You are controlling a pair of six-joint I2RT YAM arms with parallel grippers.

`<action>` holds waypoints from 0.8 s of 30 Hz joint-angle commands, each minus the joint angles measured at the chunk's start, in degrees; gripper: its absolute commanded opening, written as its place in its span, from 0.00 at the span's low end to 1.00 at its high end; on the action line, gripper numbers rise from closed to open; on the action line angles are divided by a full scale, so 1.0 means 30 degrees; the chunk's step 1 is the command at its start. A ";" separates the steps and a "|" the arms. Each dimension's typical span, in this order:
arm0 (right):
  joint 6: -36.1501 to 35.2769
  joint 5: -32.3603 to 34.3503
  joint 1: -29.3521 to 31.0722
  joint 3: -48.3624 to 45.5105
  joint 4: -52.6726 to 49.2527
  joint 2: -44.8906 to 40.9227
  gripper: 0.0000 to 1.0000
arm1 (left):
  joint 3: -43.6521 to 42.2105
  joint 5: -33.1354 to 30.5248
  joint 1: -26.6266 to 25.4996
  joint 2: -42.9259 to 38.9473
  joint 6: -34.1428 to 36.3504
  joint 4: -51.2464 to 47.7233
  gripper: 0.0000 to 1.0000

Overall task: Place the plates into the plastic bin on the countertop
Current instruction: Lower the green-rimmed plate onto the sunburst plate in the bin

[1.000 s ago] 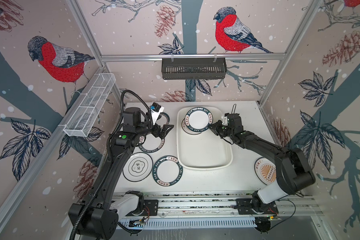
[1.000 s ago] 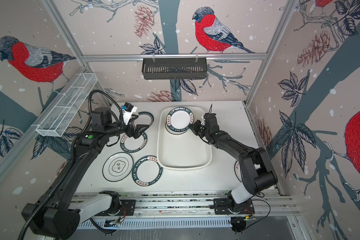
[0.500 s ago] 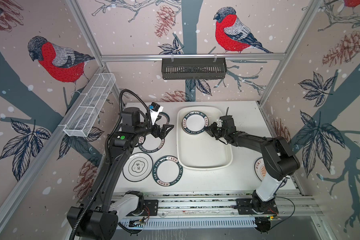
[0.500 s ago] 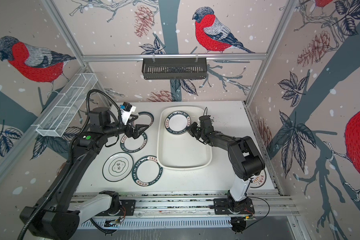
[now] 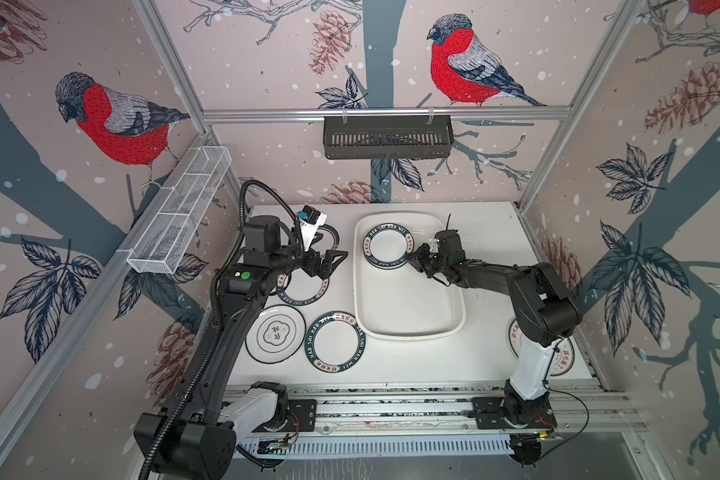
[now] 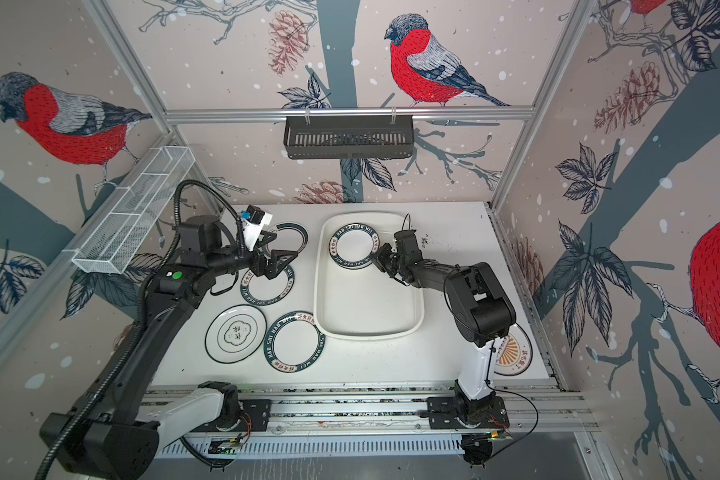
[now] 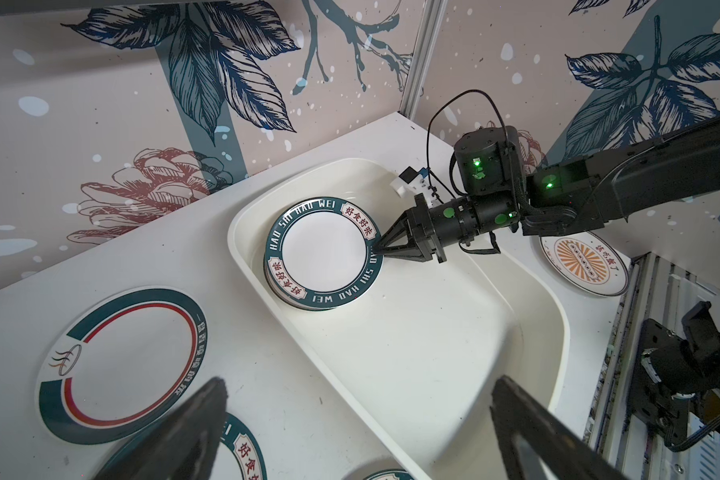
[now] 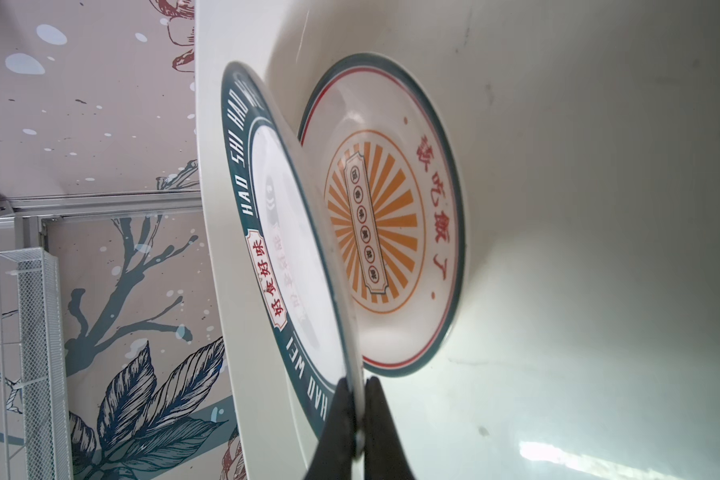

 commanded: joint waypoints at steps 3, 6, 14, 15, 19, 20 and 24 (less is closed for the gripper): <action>0.0589 0.0135 -0.0012 0.0296 0.1456 0.0512 0.04 | -0.0155 0.0095 -0.0034 -0.0041 0.0278 0.0080 0.98; 0.0621 0.0037 0.0041 0.0574 0.1409 0.0838 0.04 | -0.0115 0.0102 -0.0035 -0.0052 0.0308 0.0024 0.98; 0.0772 0.0351 0.0015 0.0632 0.1478 0.1286 0.05 | -0.0019 0.0288 -0.0035 0.0049 0.0163 0.0083 0.98; 0.0873 0.0410 0.0030 0.0561 0.1605 0.1344 0.06 | 0.0047 0.0417 -0.0035 0.0051 0.0160 0.0055 0.98; 0.1119 0.0443 0.0036 0.0639 0.1839 0.1613 0.06 | 0.0269 0.0721 -0.0034 0.0124 0.0161 -0.0060 0.98; 0.1174 0.0415 0.0034 0.0713 0.1825 0.1707 0.06 | 0.0304 0.0736 -0.0035 0.0117 0.0161 -0.0067 0.98; 0.1324 0.0263 0.0058 0.0963 0.1737 0.2033 0.07 | 0.0282 0.0744 -0.0031 0.0094 0.0191 -0.0124 0.98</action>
